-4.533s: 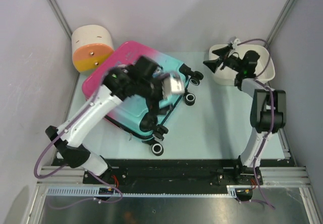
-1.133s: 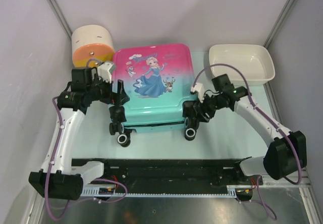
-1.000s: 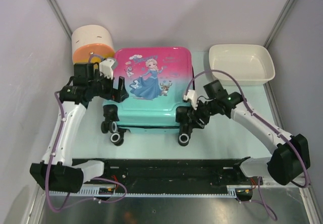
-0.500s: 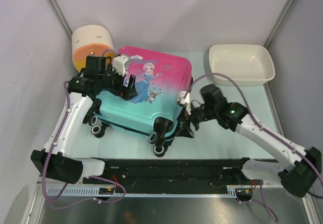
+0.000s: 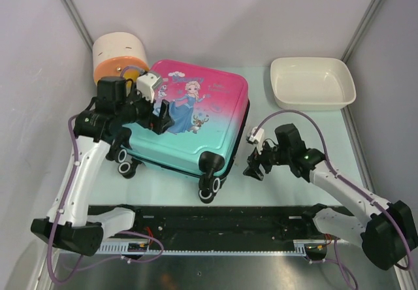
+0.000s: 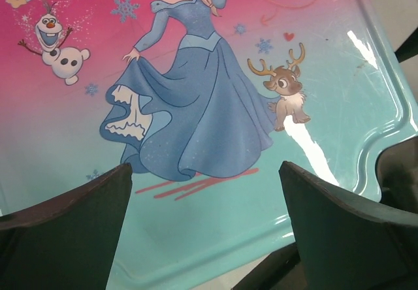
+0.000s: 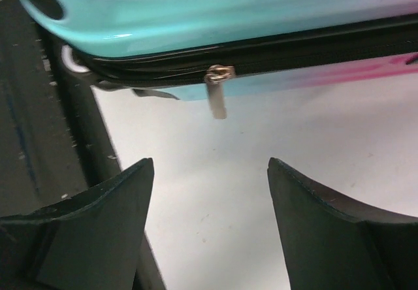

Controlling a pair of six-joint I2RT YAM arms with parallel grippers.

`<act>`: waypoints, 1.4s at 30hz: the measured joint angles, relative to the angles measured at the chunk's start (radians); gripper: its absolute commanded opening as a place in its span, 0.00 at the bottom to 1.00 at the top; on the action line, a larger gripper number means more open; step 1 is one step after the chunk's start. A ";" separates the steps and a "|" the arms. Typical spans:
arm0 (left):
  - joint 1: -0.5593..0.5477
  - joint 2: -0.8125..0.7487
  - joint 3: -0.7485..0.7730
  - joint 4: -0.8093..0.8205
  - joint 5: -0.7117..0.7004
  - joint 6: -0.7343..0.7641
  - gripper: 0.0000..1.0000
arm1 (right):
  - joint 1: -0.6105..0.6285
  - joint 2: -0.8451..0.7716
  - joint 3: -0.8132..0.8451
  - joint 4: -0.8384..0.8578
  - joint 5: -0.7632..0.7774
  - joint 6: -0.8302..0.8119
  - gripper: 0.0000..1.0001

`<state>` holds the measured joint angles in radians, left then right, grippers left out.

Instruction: Open, take out, and arrange the luggage

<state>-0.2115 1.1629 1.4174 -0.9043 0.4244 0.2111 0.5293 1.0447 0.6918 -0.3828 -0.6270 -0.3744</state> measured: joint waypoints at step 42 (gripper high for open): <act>0.000 -0.050 -0.183 0.039 -0.166 0.036 0.98 | 0.046 -0.004 -0.259 0.620 0.380 0.122 0.00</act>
<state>-0.2111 1.1126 1.2343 -0.8650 0.2581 0.2474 0.5755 1.0405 0.4324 0.2375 -0.2474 -0.2527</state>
